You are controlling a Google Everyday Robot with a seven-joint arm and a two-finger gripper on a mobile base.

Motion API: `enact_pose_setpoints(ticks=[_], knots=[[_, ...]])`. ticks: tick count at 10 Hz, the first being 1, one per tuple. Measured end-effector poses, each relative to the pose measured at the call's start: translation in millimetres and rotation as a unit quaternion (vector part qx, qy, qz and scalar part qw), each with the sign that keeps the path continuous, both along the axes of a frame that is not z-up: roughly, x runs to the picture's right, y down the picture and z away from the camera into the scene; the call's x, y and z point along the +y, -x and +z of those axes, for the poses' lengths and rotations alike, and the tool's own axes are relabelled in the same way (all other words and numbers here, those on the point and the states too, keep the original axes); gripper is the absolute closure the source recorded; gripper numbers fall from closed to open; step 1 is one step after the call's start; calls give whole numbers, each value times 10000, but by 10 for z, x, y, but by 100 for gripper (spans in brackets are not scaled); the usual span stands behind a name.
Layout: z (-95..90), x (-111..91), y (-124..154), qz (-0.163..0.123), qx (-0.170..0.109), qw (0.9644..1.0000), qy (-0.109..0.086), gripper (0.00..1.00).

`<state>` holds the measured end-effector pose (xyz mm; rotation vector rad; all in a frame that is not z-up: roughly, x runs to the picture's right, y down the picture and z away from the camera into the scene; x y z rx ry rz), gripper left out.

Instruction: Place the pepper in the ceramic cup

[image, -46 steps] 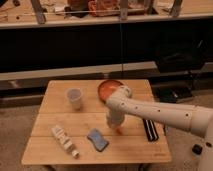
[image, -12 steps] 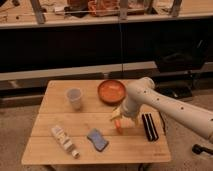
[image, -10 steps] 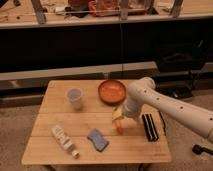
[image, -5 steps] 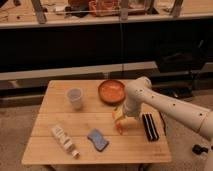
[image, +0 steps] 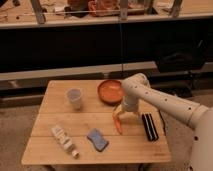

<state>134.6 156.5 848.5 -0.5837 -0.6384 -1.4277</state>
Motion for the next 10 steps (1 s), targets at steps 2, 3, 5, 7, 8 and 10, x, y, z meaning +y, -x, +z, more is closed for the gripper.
enact_pose_setpoints(ticks=[2, 3, 5, 7, 8, 10], knots=[[37, -33, 132, 47, -68, 9999, -118, 20], [35, -39, 233, 54, -79, 9997, -222, 20], [41, -39, 351, 46, -80, 9993, -366, 20], [69, -27, 428, -32, -45, 9991, -415, 20], [98, -19, 441, -43, -42, 9991, -414, 20], [154, -2, 377, 11, -11, 9992, -404, 20]])
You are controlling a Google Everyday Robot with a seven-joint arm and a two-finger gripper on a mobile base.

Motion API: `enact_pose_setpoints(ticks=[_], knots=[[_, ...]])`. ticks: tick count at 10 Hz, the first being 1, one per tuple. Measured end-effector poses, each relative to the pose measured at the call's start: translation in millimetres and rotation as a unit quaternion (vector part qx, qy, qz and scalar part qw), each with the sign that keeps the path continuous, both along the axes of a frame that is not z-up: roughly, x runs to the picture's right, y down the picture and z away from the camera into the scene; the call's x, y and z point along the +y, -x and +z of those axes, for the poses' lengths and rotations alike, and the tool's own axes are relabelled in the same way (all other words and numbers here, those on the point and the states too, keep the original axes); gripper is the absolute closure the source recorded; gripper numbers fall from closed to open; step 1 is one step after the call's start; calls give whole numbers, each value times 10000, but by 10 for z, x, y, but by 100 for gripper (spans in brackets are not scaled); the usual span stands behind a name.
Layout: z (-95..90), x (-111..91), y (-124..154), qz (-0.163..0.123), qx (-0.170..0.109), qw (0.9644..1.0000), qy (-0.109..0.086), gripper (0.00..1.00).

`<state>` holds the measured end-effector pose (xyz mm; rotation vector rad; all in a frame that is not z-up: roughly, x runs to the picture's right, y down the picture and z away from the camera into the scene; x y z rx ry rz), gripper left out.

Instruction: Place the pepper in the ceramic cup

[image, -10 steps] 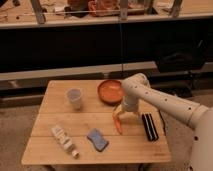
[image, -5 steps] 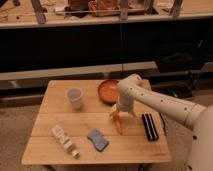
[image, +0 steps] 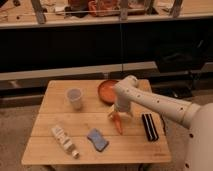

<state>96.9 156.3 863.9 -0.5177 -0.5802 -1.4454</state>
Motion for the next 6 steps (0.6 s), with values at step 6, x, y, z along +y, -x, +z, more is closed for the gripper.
enact_pose_setpoints(ticks=[6], knots=[[117, 88, 136, 3, -37, 10000, 44, 25]])
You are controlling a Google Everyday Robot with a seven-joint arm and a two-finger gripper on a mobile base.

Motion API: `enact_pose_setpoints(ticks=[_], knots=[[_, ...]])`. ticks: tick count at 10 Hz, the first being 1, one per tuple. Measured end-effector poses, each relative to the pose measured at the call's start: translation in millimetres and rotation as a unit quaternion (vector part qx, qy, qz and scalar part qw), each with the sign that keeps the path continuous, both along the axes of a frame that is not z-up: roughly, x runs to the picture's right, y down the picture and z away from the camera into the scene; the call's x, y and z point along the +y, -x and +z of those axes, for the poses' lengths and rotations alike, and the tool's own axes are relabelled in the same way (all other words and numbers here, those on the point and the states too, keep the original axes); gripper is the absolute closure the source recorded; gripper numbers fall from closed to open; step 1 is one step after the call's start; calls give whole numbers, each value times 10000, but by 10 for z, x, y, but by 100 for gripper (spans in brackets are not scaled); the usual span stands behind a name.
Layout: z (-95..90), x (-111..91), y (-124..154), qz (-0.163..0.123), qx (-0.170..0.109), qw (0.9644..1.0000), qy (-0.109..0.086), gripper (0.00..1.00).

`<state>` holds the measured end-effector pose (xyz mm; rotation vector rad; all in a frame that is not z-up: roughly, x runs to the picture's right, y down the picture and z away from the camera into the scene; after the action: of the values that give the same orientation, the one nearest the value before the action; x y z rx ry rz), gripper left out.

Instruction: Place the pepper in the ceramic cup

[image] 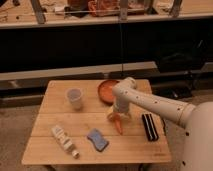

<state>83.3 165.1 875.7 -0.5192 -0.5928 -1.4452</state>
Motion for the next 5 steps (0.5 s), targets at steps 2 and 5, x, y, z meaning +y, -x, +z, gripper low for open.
enact_pose_setpoints(ticks=[2, 5], knots=[[21, 13, 32, -11, 22, 10000, 41, 43], [28, 36, 53, -22, 101, 9999, 131, 76]])
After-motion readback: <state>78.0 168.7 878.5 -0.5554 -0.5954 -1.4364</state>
